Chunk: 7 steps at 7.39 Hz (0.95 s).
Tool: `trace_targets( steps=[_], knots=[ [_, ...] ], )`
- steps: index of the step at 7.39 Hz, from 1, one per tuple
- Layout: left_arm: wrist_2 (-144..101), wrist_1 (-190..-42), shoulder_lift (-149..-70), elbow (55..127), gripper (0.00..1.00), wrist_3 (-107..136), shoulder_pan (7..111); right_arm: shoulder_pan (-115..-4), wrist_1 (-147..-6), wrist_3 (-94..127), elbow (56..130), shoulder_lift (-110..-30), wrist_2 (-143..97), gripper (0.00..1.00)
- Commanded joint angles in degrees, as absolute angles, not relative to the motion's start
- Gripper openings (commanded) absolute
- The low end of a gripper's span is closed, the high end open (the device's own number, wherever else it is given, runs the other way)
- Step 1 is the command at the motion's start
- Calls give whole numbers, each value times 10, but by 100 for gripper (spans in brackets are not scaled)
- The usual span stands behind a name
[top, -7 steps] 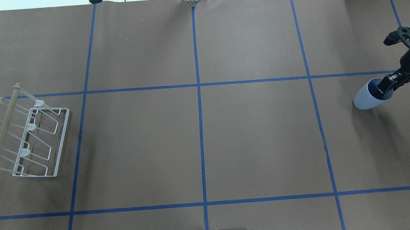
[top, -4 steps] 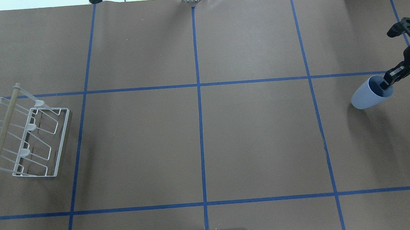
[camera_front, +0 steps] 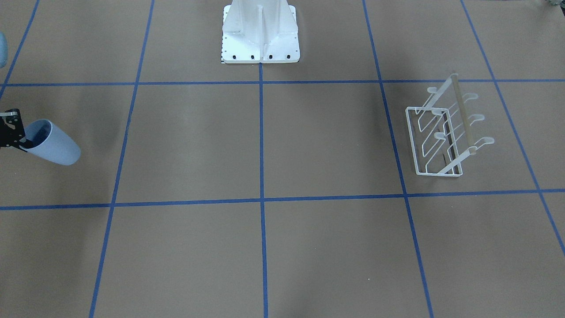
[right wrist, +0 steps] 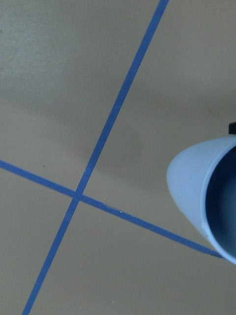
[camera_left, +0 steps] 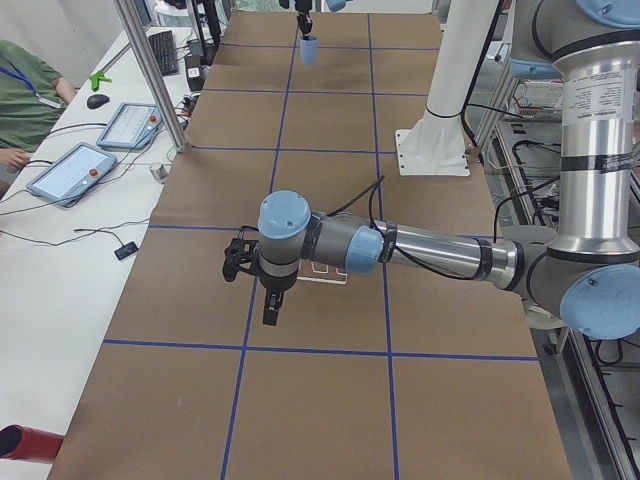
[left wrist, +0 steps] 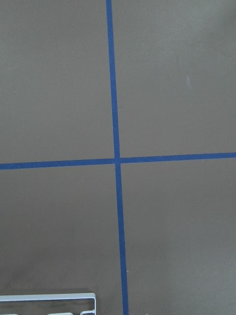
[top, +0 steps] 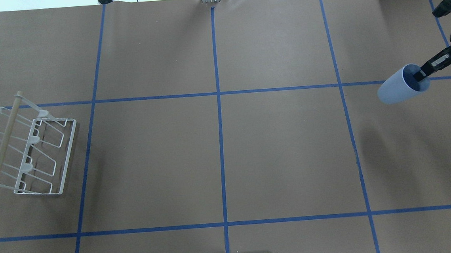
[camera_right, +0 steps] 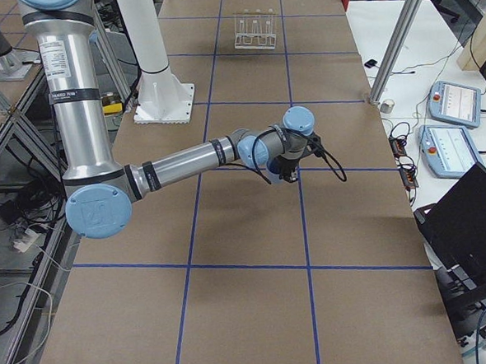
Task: Hang cup on cup holder
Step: 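Lift the cup with the right gripper and tip it sideways toward the center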
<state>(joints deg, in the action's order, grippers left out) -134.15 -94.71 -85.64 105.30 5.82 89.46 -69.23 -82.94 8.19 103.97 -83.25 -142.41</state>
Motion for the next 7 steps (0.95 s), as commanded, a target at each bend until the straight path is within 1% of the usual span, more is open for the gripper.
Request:
trace_targets(
  steps=[1, 2, 3, 5, 7],
  knots=[
    [-1375, -951, -869, 1104, 99, 55, 889, -687, -740, 194, 1066, -816, -1445, 0],
    [-1392, -974, -883, 1126, 99, 69, 858, -671, -651, 297, 1064, -815, -1443, 0],
    [-1389, -1003, -904, 1144, 99, 164, 837, -657, -558, 404, 1060, -815, -1442, 0],
    [-1388, -1097, -941, 1150, 99, 305, 783, -650, -418, 565, 1056, -815, -1443, 0],
    [-1383, -1208, -975, 1150, 99, 461, 730, -645, -306, 702, 1056, -816, -1436, 0]
  ],
)
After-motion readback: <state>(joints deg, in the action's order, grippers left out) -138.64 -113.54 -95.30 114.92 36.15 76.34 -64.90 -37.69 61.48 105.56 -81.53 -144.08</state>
